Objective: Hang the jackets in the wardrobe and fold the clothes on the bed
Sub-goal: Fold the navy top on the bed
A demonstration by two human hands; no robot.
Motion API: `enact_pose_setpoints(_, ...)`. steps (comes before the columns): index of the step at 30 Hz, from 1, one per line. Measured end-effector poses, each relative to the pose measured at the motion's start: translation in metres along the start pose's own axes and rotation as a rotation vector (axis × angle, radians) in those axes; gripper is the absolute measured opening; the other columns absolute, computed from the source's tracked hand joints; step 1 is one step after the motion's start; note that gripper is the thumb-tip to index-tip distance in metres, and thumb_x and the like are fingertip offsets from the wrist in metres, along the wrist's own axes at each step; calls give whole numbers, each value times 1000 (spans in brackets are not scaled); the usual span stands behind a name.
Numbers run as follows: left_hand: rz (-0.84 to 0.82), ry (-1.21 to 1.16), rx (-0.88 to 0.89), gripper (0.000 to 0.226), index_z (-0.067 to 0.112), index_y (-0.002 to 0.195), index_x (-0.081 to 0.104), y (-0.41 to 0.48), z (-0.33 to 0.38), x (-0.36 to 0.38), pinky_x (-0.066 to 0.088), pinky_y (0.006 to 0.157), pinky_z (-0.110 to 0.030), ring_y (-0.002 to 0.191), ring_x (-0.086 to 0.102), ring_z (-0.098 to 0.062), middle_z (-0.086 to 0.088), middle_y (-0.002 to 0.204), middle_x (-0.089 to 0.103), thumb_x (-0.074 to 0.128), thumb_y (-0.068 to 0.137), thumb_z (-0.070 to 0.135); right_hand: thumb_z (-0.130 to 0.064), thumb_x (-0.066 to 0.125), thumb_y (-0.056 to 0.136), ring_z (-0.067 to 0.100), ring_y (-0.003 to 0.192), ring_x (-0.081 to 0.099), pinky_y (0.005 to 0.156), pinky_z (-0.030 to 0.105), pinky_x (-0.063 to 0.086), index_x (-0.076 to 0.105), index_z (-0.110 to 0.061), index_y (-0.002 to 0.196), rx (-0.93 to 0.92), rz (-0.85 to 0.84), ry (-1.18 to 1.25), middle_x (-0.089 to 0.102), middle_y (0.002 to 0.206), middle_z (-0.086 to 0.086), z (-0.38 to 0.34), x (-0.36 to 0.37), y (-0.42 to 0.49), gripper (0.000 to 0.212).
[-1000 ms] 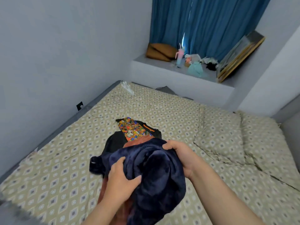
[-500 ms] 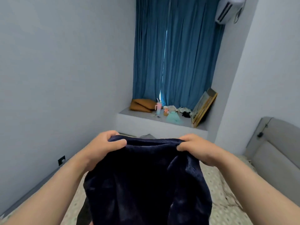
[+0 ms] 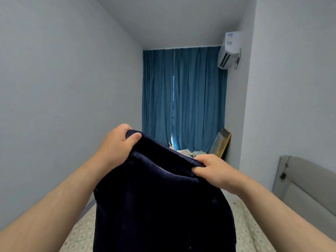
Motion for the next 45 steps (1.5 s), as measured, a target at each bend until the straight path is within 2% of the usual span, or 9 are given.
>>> enact_pose_setpoints(5, 172, -213, 1, 28, 12, 80, 51, 19, 12, -10, 37, 56, -13, 64, 48, -9, 3, 73, 53, 53, 100, 31, -47, 74, 68, 1, 80, 70, 76, 23, 57, 69, -33, 96, -53, -244, 3, 74, 87, -12, -48, 25, -4, 31)
enact_pose_setpoints(10, 216, -534, -54, 33, 15, 77, 49, 29, 21, -5, 37, 53, -15, 63, 43, -10, 4, 72, 48, 47, 103, 35, -48, 74, 83, 15, 123, 61, 102, 32, 49, 58, -31, 131, -149, -463, 673, 67, 129, -5, -91, 88, -3, 54)
enact_pose_setpoints(16, 9, -472, -100, 33, 14, 83, 48, 39, 11, 7, 36, 59, -27, 64, 39, -12, 4, 74, 44, 48, 101, 42, -23, 72, 70, 20, 91, 73, 86, 44, 58, 73, -20, 99, 26, 25, 475, 77, 95, 0, -104, 144, 7, 30)
enact_pose_setpoints(22, -80, 31, -74, 32, 21, 102, 50, 11, -31, -5, 38, 77, -31, 96, 49, -17, 6, 102, 48, 60, 87, 47, -19, 70, 91, 30, 92, 74, 82, 45, 59, 73, -11, 101, 200, 118, 957, 76, 98, 14, -88, 152, 14, 13)
enact_pose_setpoints(28, -535, -1, -241, 40, 37, 90, 56, -96, -61, 7, 54, 73, -34, 75, 63, -1, 14, 83, 67, 55, 65, 69, -17, 62, 96, 38, 87, 73, 69, 41, 60, 67, 9, 104, 362, 217, 1114, 73, 96, 28, -74, 171, 19, 28)
enact_pose_setpoints(31, -558, -403, -359, 10, 28, 98, 68, -100, -78, 12, 57, 83, -38, 84, 70, -8, 4, 94, 74, 60, 93, 24, -15, 61, 95, 39, 92, 72, 83, 48, 58, 71, 4, 99, 342, 195, 1045, 73, 96, 25, -71, 178, 18, 22)
enact_pose_setpoints(34, -567, -870, -592, 32, 9, 96, 75, -97, -93, 17, 57, 71, -35, 83, 72, -27, -18, 95, 75, 44, 100, 0, -17, 64, 92, 37, 90, 73, 72, 41, 59, 69, 4, 100, 345, 205, 1101, 73, 96, 25, -70, 173, 18, 22)
enact_pose_setpoints(41, -495, -1563, -791, 32, 6, 97, 77, -94, -112, 30, 59, 71, -46, 89, 71, -38, -26, 104, 70, 47, 88, 12, -39, 61, 75, 35, 105, 70, 86, 42, 57, 71, 6, 113, 344, 27, 1343, 70, 113, 25, -68, 170, 8, 60)
enact_pose_setpoints(45, -459, -1651, -792, 31, 9, 97, 76, -90, -117, 36, 60, 71, -46, 89, 72, -37, -24, 103, 70, 46, 89, 15, -63, 42, 93, 21, 102, 72, 89, 34, 56, 78, -25, 107, 386, -204, 880, 76, 107, 4, -65, 169, -4, 54)
Point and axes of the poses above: each hand's wrist, its own y-axis towards the middle knuckle, its own x-axis out of the palm, z = x × y, the point moved 2 cm from there along y, towards the middle knuckle
